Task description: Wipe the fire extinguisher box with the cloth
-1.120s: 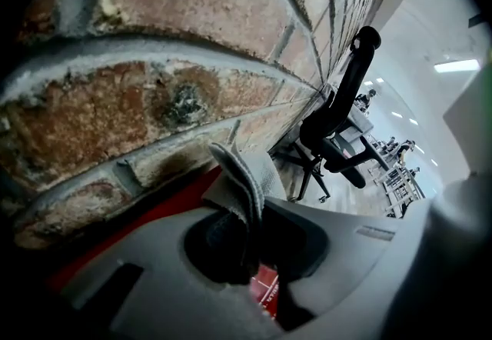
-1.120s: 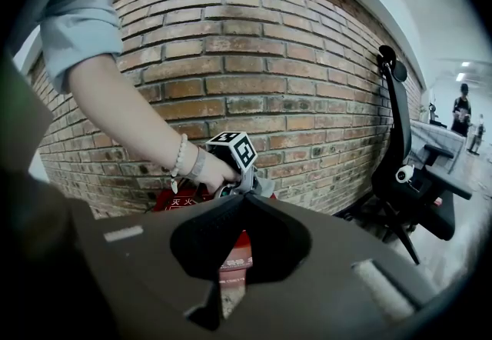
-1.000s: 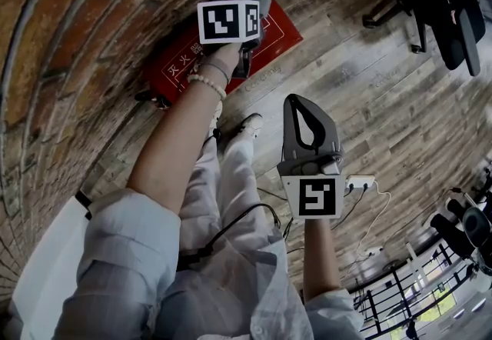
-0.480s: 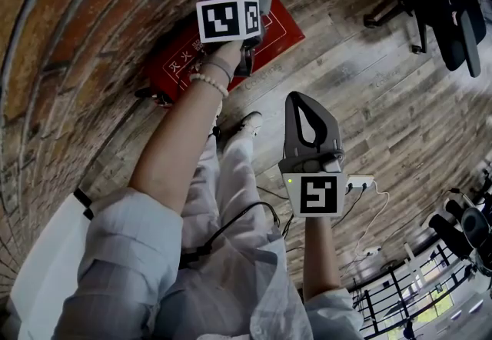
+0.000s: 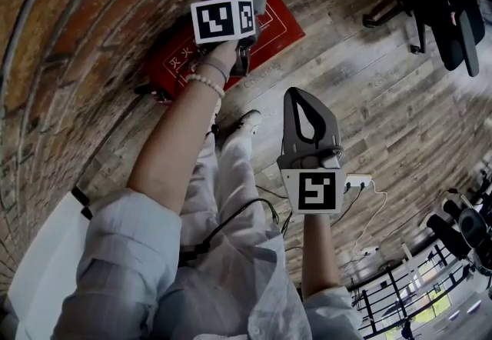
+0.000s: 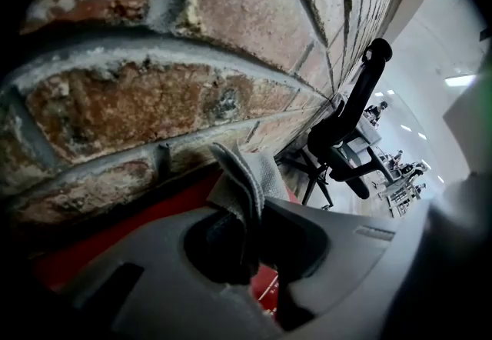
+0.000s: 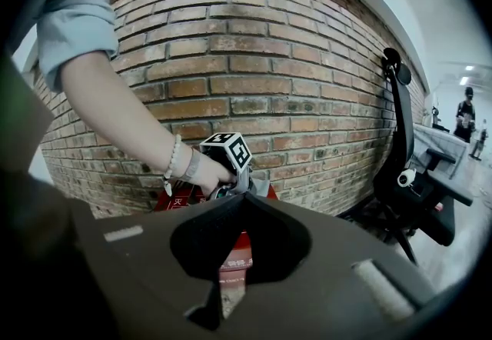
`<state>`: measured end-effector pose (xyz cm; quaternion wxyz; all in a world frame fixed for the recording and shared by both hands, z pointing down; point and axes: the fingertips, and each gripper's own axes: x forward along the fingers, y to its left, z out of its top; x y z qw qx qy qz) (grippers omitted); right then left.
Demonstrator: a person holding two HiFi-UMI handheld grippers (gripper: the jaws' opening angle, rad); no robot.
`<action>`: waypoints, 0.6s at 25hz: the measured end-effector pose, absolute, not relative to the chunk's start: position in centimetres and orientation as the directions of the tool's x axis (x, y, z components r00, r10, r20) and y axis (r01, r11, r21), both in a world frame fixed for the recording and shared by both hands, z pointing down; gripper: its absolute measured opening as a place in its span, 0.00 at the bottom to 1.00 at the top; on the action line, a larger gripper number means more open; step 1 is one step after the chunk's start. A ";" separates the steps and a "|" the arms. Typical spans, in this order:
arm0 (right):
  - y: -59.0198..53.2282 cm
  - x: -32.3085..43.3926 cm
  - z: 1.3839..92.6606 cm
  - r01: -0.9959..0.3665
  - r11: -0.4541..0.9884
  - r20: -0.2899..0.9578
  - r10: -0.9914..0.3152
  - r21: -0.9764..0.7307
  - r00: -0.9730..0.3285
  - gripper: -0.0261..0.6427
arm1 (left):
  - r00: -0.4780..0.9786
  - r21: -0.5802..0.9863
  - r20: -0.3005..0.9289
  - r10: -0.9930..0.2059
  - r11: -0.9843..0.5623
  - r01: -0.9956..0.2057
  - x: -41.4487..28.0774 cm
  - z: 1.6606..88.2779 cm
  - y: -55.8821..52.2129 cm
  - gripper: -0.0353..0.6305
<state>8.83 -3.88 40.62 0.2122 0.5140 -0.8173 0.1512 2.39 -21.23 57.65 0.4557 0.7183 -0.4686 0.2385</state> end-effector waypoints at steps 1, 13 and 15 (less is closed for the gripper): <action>-3.8 8.8 40.5 -0.904 0.427 0.504 -0.775 -0.029 -0.382 0.05 | 0.444 0.430 0.770 -0.458 -0.141 -0.892 2.2 57.7 -21.1 0.07; -3.3 7.6 40.2 -0.895 0.446 0.513 -0.765 -0.016 -0.390 0.05 | 0.428 0.440 0.765 -0.481 -0.096 -0.893 0.4 57.5 -19.9 0.07; -3.2 7.4 40.1 -0.893 0.450 0.510 -0.765 -0.013 -0.393 0.05 | 0.424 0.439 0.765 -0.485 -0.089 -0.894 0.1 57.5 -19.7 0.07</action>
